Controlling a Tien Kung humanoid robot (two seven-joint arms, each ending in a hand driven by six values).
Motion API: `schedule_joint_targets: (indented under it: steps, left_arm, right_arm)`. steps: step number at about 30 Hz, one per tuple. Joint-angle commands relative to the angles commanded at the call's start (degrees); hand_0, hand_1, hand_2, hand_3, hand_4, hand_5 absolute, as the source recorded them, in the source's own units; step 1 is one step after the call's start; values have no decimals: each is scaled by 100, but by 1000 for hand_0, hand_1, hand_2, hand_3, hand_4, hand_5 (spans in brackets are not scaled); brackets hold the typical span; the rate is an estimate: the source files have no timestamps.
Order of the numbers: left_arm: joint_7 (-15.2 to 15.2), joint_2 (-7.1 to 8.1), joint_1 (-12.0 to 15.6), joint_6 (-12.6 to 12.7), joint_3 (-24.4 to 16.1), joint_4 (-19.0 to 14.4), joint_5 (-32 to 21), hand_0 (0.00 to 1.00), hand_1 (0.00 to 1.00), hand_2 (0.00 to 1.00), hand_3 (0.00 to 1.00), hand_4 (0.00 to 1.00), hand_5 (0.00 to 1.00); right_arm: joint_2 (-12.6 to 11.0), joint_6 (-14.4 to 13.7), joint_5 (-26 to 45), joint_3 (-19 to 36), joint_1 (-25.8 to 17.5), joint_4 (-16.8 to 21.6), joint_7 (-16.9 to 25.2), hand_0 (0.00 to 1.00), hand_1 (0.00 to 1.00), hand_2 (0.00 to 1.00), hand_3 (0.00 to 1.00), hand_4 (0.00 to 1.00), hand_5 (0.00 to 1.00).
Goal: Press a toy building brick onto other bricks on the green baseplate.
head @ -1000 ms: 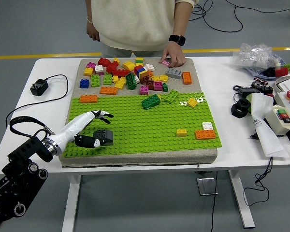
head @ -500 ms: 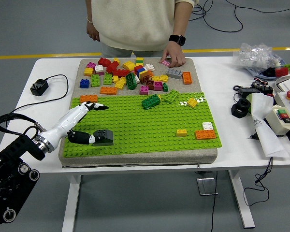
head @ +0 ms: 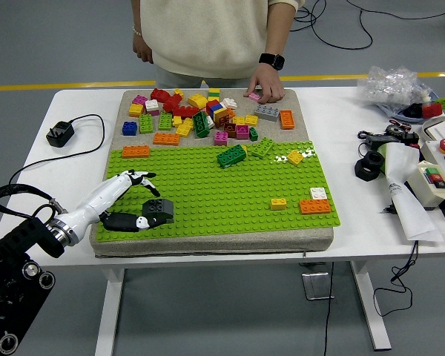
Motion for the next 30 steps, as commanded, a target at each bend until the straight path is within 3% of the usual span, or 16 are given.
schedule_joint_targets:
  steps: [30]
  left_arm:
    - [19, -86, -97, 34, 140, 475, -8, 998, 977, 971, 577, 978, 500]
  right_arm:
    - [3, -12, -3, -25, -1, 0, -8, 787, 701, 752, 762, 998, 693]
